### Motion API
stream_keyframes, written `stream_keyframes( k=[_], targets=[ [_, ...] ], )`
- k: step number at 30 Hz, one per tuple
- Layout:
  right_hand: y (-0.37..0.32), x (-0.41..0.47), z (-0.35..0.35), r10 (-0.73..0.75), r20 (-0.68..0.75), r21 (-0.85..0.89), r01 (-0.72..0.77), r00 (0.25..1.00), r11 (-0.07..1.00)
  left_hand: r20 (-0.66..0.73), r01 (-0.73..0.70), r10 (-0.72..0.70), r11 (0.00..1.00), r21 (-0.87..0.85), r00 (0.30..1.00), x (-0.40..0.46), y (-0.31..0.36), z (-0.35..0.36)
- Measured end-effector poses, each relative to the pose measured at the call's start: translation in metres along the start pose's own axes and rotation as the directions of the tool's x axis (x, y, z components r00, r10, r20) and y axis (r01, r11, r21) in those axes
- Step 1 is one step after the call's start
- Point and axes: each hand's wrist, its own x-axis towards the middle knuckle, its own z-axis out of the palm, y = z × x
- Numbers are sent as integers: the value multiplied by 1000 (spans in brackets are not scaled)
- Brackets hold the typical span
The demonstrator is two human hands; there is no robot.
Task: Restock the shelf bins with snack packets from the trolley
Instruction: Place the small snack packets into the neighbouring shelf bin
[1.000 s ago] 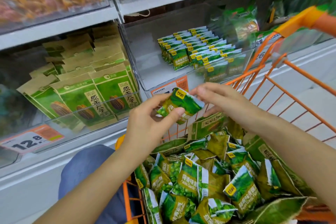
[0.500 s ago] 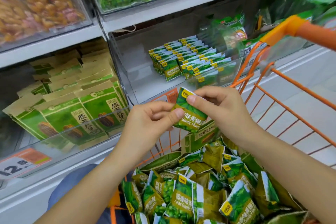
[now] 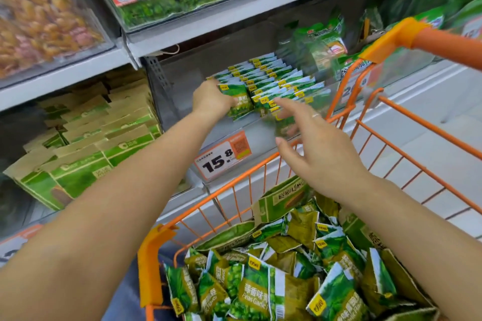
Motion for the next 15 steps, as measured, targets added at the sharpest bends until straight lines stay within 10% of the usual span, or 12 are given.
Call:
stream_keyframes(
  k=[15],
  targets=[
    [3, 4, -4, -171, -30, 4, 171, 985, 985, 98, -127, 93, 888, 441, 991, 27, -9, 36]
  ],
)
